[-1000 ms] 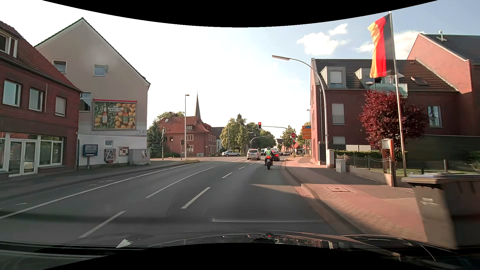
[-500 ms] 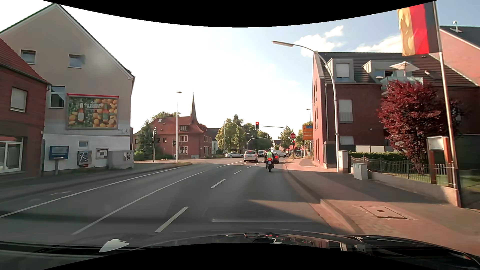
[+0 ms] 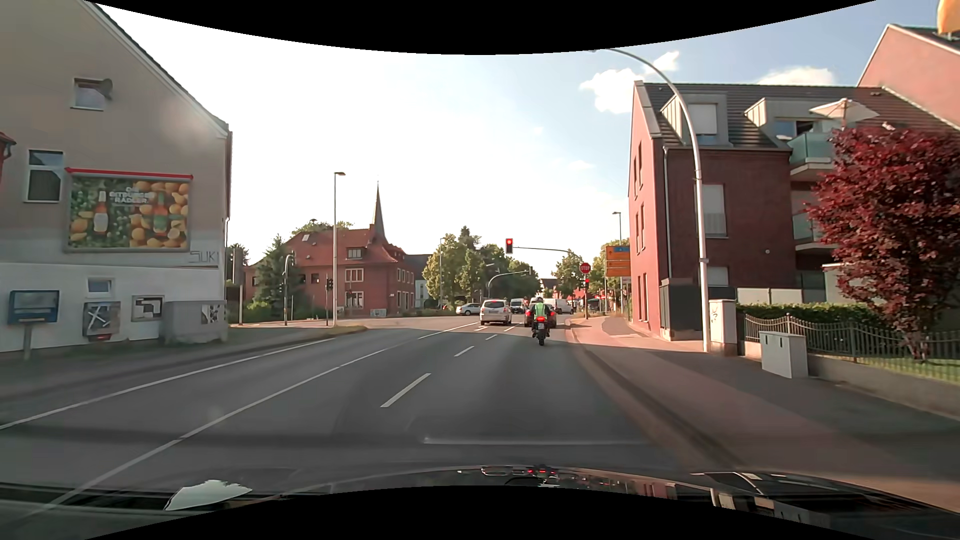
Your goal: Follow the waypoints while adhering to traffic rules and regulations
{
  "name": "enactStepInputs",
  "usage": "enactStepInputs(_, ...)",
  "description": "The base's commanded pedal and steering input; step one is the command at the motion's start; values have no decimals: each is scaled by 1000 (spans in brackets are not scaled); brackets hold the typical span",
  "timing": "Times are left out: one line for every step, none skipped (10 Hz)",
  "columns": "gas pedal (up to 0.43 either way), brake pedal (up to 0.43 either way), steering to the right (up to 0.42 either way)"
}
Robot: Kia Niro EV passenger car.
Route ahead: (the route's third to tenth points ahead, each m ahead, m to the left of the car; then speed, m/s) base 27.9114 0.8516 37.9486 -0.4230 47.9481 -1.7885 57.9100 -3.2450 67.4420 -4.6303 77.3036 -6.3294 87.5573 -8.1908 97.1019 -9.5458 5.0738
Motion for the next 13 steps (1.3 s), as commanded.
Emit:
enactStepInputs(79,0,23)
enactStepInputs(79,0,23)
enactStepInputs(79,0,23)
enactStepInputs(79,0,23)
enactStepInputs(79,0,23)
enactStepInputs(47,0,23)
enactStepInputs(28,0,23)
enactStepInputs(28,0,23)
enactStepInputs(28,0,23)
enactStepInputs(28,0,23)
enactStepInputs(28,0,25)
enactStepInputs(28,0,28)
enactStepInputs(28,0,30)
